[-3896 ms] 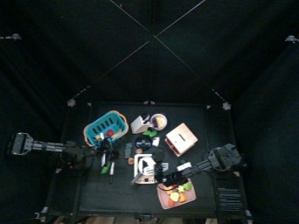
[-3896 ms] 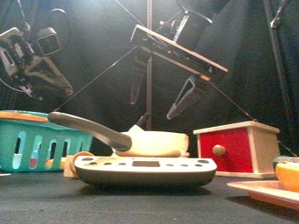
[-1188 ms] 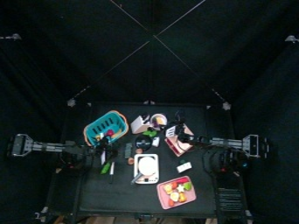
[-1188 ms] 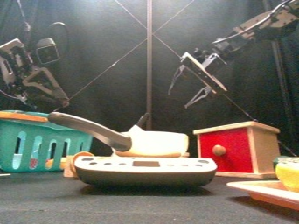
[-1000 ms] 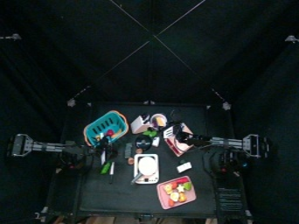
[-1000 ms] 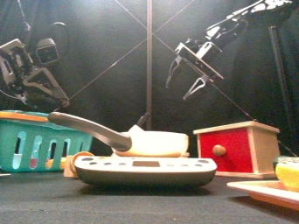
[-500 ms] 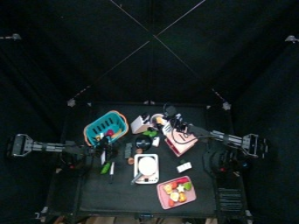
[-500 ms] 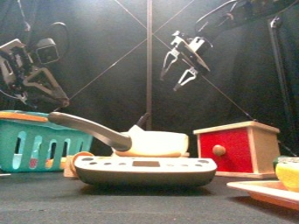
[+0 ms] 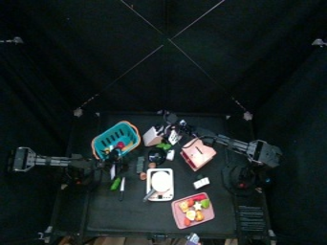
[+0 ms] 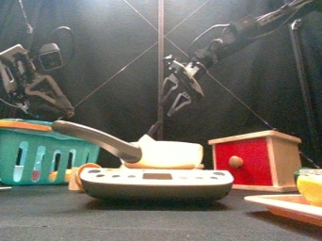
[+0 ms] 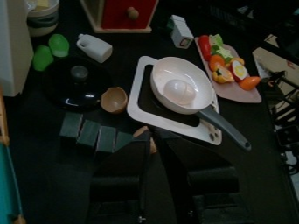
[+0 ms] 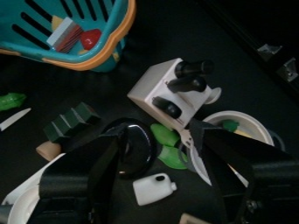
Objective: Grab cleaver
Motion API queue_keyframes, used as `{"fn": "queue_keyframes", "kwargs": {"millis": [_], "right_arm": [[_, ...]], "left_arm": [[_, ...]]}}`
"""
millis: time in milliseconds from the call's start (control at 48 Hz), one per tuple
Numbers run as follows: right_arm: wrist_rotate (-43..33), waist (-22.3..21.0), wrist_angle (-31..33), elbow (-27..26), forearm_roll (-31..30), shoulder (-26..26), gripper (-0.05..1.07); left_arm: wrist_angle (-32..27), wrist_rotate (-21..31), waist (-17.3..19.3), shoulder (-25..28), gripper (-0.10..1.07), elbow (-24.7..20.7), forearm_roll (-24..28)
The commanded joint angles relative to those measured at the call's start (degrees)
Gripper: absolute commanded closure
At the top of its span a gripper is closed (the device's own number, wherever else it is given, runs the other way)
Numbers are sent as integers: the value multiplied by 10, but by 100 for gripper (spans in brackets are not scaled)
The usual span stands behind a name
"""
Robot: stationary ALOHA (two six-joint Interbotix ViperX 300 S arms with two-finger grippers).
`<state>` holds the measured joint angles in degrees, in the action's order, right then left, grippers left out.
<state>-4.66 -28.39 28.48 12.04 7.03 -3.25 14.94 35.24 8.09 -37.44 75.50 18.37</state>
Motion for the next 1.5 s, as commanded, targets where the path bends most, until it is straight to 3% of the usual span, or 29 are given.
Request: {"fn": "queue_keyframes", "kwargs": {"millis": [0,1125,1479], "right_arm": [[4,-7,2,-29,-4,3,17],[23,0,30,-67,-27,-51,18],[18,4,31,-70,-33,-53,46]], "left_arm": [[3,0,2,0,39,-6,0],[3,-1,7,0,39,-5,0],[3,-1,8,0,39,-4,0]]}}
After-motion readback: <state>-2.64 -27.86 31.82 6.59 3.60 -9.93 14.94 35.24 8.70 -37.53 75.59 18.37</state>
